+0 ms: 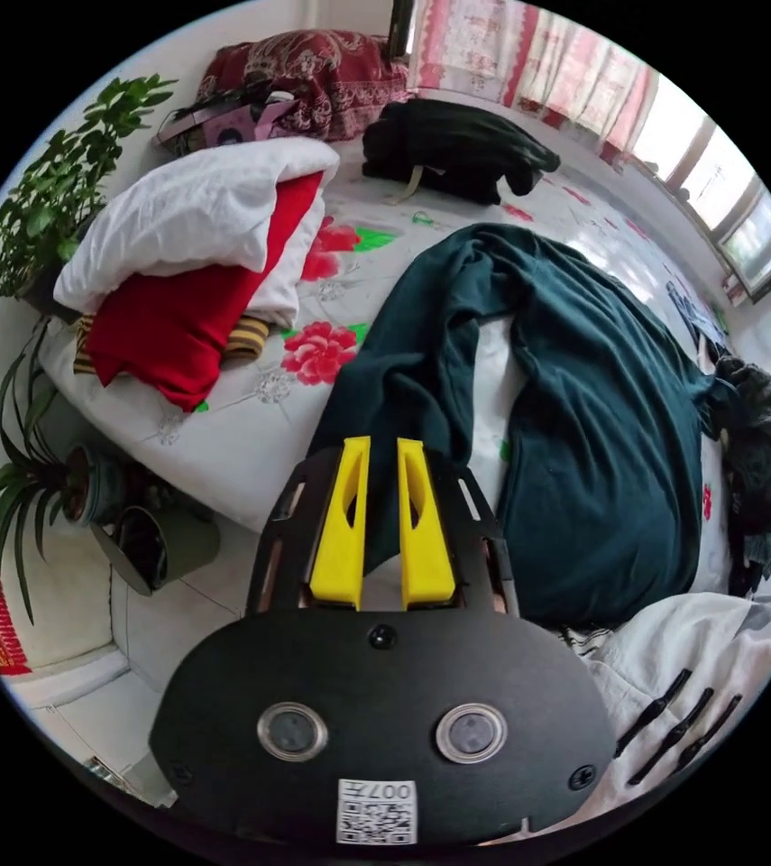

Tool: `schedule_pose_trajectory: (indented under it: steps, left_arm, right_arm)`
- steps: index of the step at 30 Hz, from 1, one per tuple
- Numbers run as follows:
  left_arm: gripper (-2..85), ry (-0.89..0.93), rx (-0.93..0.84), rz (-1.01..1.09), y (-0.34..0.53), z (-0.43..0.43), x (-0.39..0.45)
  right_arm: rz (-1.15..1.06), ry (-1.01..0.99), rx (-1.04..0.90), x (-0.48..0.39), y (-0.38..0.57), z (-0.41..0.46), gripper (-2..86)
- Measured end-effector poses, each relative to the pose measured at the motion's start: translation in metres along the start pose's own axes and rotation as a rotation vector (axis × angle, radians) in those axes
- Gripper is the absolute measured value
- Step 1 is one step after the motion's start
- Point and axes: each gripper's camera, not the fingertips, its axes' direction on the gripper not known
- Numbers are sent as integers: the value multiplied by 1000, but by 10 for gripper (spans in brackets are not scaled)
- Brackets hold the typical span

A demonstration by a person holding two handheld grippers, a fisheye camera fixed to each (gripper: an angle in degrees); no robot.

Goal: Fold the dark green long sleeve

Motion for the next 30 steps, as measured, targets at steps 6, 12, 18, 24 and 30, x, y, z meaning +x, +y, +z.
schedule_pose_trajectory:
  steps: [6, 12, 18, 24, 30]
  left_arm:
    - [82, 163, -65, 197, 14, -2, 61]
    - [68, 45, -141, 358, 42, 28, 103]
    - [1, -2, -189, 513, 49, 27, 96]
    - [5, 235, -171, 218, 61, 9, 8]
    - [97, 89, -25, -252, 76, -23, -111]
  right_arm:
    - [-18, 18, -1, 22, -11, 29, -3]
    - [-176, 382, -94, 43, -14, 33, 0]
    - [-131, 1520, -420, 130, 67, -16, 15]
    - [252, 1894, -843, 220, 185, -51, 35]
    - [304, 1997, -1031, 271, 226, -24, 44]
